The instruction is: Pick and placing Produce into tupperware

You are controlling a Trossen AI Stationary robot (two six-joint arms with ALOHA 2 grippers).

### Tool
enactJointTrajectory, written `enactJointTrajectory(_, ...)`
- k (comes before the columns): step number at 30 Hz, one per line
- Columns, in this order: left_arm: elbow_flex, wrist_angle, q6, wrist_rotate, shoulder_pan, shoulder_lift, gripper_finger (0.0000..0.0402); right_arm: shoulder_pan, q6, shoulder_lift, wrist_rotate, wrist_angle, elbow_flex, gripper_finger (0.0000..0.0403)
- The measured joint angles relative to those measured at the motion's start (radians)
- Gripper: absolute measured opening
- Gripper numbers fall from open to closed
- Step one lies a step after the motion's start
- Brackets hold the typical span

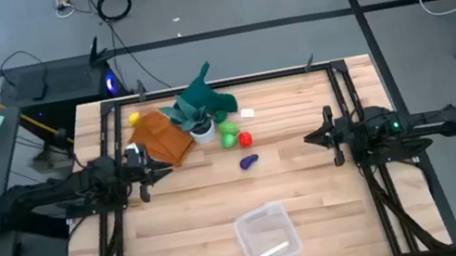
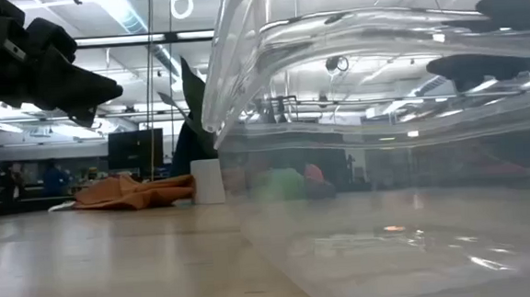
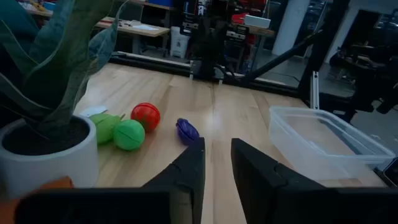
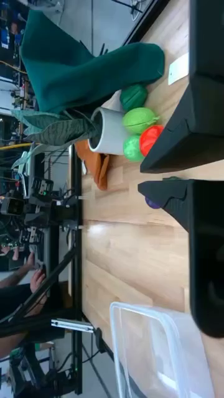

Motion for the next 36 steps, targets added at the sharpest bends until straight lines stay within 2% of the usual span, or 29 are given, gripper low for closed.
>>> enactJointTrajectory(36,0.0,0.0,0.001,0.0,0.0,0.0,0.0085,0.0,0.0,0.0,0.0,0.0,0.0,0.0)
